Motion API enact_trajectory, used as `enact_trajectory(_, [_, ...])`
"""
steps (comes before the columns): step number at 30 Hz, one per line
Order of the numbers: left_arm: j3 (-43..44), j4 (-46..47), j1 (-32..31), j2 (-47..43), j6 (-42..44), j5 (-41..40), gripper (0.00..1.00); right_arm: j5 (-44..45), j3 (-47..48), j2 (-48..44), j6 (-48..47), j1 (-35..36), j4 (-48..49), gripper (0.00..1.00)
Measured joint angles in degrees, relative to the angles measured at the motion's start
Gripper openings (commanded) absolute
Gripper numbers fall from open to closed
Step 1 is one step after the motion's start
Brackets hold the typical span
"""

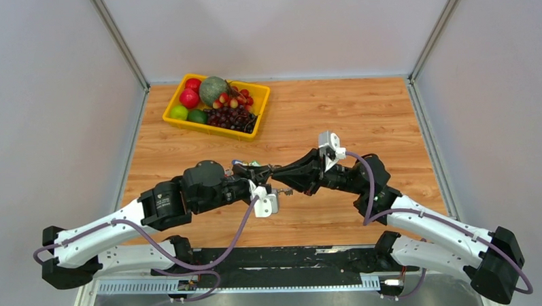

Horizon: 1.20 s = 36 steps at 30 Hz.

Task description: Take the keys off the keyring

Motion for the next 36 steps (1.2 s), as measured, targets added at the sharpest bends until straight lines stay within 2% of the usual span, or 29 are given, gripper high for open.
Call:
enact_trajectory(6, [-0.92, 0.22, -0.13, 0.37, 0.31, -2.4, 0.0, 3.41, 0.63, 0.74, 4.37, 0.35, -2.32, 0.0])
enact_trajectory(16, [-1.88, -2.75, -3.5, 3.67, 0.87, -12.63, 0.0, 12.17, 1.92, 2.23, 9.2, 0.24, -6.95, 0.0])
enact_trajectory(19, [-3.63, -3.3, -4.13, 3.98, -1.62, -11.54, 0.0, 15.37, 2.54, 1.4, 9.09, 0.07, -6.95, 0.0])
enact_trajectory(23, [-4.07, -1.31, -0.02, 5.66, -10.58, -6.43, 0.0, 20.48, 3.72, -2.62, 7.3, 0.07, -9.29, 0.0])
enact_trajectory(27, [-5.49, 4.09, 8.46, 3.26, -22.93, -6.86, 0.0, 25.88, 3.08, -10.25, 4.98, 0.07, -14.8, 0.0])
enact_trajectory(31, [-8.39, 8.52, 16.72, 1.9, -37.2, -7.48, 0.05, 32.46, 1.25, -18.27, 3.37, 0.07, -20.39, 0.0])
enact_trajectory(36, [-12.04, 10.58, 28.63, 6.91, -54.71, -3.72, 0.0, 39.21, 0.74, -23.87, 2.29, -0.02, -28.83, 0.0])
